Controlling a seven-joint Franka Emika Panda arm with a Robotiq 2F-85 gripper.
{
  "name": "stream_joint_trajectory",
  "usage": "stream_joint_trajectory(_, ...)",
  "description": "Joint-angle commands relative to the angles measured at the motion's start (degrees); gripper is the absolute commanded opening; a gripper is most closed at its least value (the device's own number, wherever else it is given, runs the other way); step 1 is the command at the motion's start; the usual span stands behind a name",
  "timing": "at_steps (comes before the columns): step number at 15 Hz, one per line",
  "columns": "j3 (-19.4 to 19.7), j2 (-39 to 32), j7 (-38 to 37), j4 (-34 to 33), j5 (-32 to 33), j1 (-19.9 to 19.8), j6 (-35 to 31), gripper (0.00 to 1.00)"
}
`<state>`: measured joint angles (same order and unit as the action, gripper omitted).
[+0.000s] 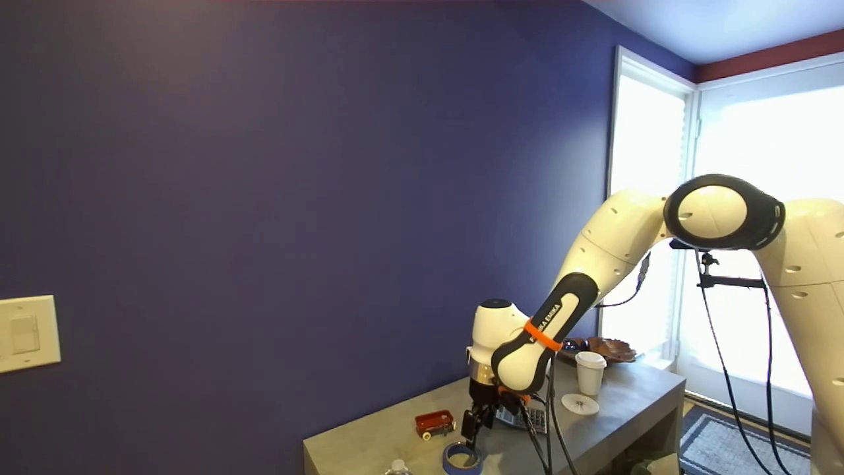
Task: Put the blue tape in the toy cart
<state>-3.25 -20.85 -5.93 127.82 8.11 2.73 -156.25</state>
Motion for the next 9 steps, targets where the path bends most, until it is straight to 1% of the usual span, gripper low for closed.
stream_joint_trajectory(1, -0.25, -3.85, 2.55, -3.91, -3.14, -0.03, -1.59, 0.86)
stream_joint_trajectory(2, -0.3, -4.62, 2.86, -4.6, -3.63, -0.07, -1.77, 0.69)
stream_joint_trajectory(3, -0.41, -5.25, 3.19, -5.24, -4.12, -0.14, -1.73, 0.67)
stream_joint_trajectory(4, -0.43, -5.8, 3.43, -5.72, -4.43, -0.14, -1.81, 0.61)
stream_joint_trajectory(5, -0.34, -6.34, 3.55, -6.28, -4.61, -0.05, -1.89, 0.52)
stream_joint_trajectory(6, -0.13, -6.88, 3.53, -6.73, -4.55, 0.06, -2.03, 0.46)
stream_joint_trajectory(8, 0.14, -7.76, 3.45, -7.53, -4.43, 0.12, -2.12, 0.43)
stream_joint_trajectory(9, 0.15, -8.14, 3.5, -7.83, -4.49, 0.04, -2.16, 0.4)
